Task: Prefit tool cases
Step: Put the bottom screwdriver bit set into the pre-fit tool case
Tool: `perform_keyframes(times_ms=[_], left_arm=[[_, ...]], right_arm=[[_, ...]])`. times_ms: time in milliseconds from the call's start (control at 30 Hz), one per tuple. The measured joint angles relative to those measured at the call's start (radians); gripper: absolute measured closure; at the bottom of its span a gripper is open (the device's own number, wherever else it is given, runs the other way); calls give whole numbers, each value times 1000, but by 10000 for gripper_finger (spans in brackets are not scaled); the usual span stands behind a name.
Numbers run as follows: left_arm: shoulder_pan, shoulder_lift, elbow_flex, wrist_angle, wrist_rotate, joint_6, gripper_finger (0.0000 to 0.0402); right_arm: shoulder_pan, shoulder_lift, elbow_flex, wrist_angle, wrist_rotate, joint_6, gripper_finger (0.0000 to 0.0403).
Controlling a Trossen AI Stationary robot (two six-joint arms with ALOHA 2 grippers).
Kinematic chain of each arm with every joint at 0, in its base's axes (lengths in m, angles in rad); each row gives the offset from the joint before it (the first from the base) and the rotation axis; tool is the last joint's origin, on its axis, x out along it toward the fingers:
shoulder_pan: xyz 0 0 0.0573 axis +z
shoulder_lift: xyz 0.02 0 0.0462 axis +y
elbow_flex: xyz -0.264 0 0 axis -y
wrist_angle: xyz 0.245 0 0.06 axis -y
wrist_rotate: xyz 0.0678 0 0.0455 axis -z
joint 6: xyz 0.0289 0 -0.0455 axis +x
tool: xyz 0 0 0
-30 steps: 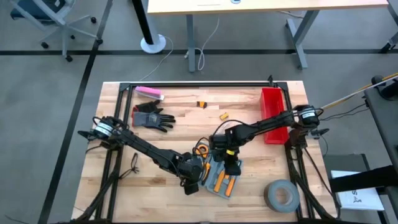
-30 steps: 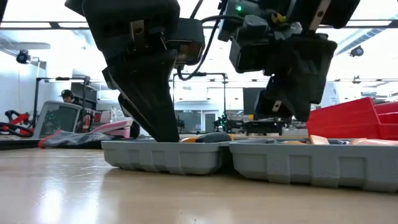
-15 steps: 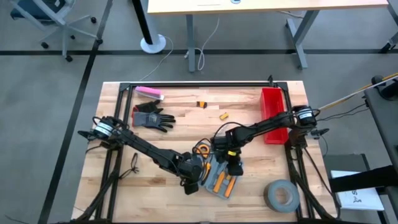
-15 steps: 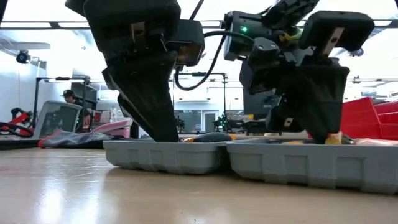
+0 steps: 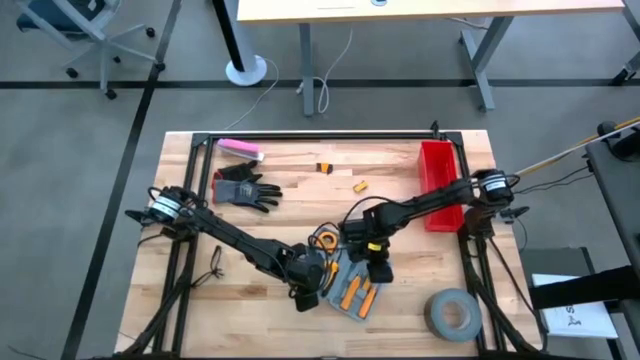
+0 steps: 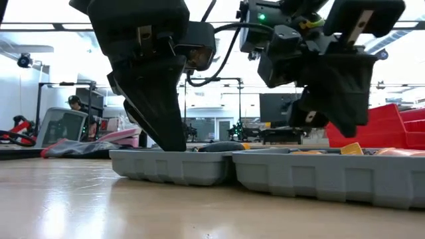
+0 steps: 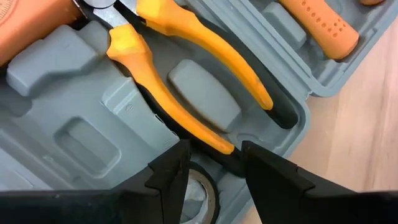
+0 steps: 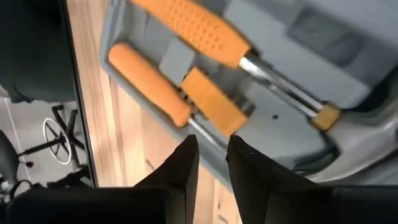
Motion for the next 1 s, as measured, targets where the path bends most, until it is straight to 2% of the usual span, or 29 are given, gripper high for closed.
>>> perform_keyframes(times_ms=[267,533,800,1000], left_arm=[[2,0,0,0,1,-21,248],[13,-1,0,1,4,-32,248],[13,-1,0,4,3,-46,248],[13,-1,0,4,3,-47,248]], right_arm=[[51,0,0,13,-11,6,328],[101,1,0,85,-8,42,340],[136,7,0,96,133,-8,345],[137,7,-1,98,147,-27,335]])
